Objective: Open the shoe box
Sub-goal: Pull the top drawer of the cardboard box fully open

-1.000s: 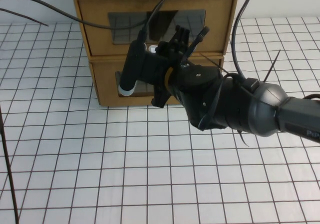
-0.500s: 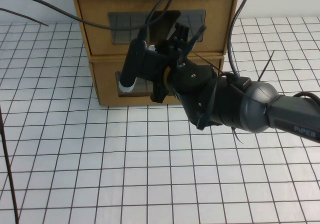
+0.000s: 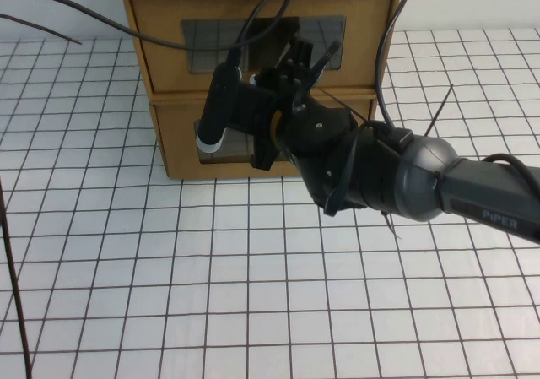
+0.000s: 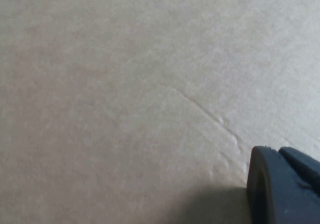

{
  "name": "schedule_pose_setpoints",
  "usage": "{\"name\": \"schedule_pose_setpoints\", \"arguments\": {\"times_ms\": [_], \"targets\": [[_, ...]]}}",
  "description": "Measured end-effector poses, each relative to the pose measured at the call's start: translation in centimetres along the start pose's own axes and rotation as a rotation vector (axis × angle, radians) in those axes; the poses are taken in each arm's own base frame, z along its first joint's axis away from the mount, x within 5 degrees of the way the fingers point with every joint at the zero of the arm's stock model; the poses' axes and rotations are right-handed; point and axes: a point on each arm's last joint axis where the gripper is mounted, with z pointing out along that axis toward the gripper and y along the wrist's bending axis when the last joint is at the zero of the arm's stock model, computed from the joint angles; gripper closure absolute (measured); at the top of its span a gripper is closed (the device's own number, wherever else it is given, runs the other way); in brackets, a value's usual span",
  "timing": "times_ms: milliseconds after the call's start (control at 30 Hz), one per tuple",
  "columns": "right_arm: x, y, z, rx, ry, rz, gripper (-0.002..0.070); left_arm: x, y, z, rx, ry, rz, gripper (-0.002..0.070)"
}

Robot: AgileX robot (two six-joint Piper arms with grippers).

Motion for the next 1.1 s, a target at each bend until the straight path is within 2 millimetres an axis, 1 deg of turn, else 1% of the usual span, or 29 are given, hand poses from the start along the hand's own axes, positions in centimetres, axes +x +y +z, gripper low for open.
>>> {"name": "schedule_pose_setpoints", "arguments": {"times_ms": [133, 267, 333, 533, 633, 933, 1100], "targets": [[0.0, -0.1, 0.0, 0.005, 0.003, -0.007, 0.0561, 0.0, 0.0, 0.0, 0.000, 0.000, 0.000, 0.0677], [0.0, -0.2, 0.0, 0.010, 0.001, -0.026, 0.0640, 0.0, 0.0, 0.0, 0.000, 0.000, 0.000, 0.0677], [0.0, -0.2, 0.0, 0.011, 0.000, -0.037, 0.0654, 0.0, 0.0, 0.0, 0.000, 0.000, 0.000, 0.0677], [0.0, -0.3, 0.0, 0.014, 0.002, -0.098, 0.0662, 0.0, 0.0, 0.0, 0.000, 0.000, -0.006, 0.0677], [0.0, -0.4, -0.4, 0.009, 0.001, -0.099, 0.0664, 0.0, 0.0, 0.0, 0.000, 0.000, -0.008, 0.0677], [-0.1, 0.0, -3.4, -0.030, -0.019, -0.107, 0.0668, 0.1, -0.1, 0.0, 0.008, 0.007, -0.009, 0.0677], [-0.2, 0.7, -5.1, -0.054, -0.028, -0.124, 0.0669, 0.1, -0.1, 0.0, 0.008, 0.008, -0.009, 0.0677]]}}
